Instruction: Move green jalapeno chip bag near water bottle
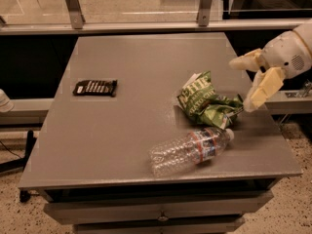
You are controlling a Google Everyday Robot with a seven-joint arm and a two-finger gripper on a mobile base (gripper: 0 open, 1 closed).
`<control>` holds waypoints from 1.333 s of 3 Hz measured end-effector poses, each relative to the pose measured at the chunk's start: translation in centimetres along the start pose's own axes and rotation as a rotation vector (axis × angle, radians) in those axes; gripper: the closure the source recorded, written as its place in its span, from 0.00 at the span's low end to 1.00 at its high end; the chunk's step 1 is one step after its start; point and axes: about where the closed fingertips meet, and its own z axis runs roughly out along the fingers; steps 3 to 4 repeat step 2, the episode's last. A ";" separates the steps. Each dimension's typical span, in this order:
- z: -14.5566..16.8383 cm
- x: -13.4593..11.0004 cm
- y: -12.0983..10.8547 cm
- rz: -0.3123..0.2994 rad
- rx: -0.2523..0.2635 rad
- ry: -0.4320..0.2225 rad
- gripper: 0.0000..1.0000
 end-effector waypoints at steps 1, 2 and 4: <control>-4.8 0.4 -2.9 -0.024 0.099 -0.006 0.00; -11.2 -1.0 -4.6 -0.047 0.279 -0.033 0.00; -11.2 -1.0 -4.6 -0.047 0.279 -0.033 0.00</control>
Offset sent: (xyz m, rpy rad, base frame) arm 0.0636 -0.1612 0.1761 -0.0508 -0.4264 -0.3255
